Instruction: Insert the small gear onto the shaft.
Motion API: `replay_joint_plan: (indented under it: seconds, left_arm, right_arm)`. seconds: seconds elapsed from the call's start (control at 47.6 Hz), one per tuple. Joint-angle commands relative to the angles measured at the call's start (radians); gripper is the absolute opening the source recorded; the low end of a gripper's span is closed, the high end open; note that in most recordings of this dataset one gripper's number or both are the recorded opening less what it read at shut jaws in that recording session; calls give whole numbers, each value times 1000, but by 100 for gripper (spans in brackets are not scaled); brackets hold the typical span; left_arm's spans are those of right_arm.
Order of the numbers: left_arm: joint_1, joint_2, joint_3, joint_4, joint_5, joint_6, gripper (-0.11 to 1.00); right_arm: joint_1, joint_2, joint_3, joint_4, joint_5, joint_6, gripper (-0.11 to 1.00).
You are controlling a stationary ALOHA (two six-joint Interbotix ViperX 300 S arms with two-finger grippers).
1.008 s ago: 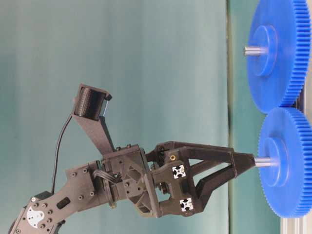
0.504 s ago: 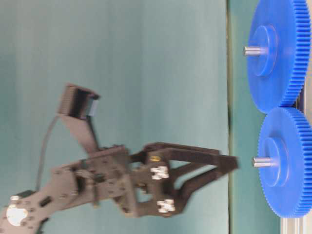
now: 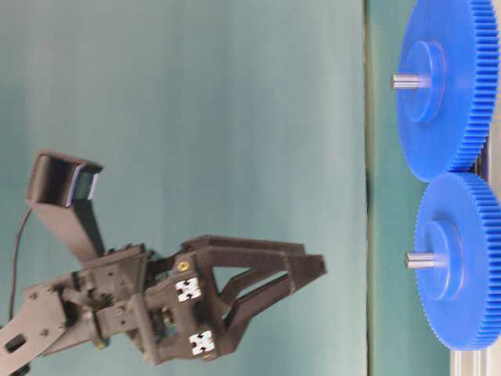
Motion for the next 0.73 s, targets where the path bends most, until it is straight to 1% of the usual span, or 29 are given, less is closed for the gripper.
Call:
replay_joint_plan:
  seconds: [0.0,0.714]
  left_arm:
    - [-2,-35,-25,3,9,2,81]
    - [-2,-29,-25,3,17,0,81]
  right_arm:
    - [-2,6,-20,2,-8,9,2]
    - [-5,0,-17,2,-12,9,2]
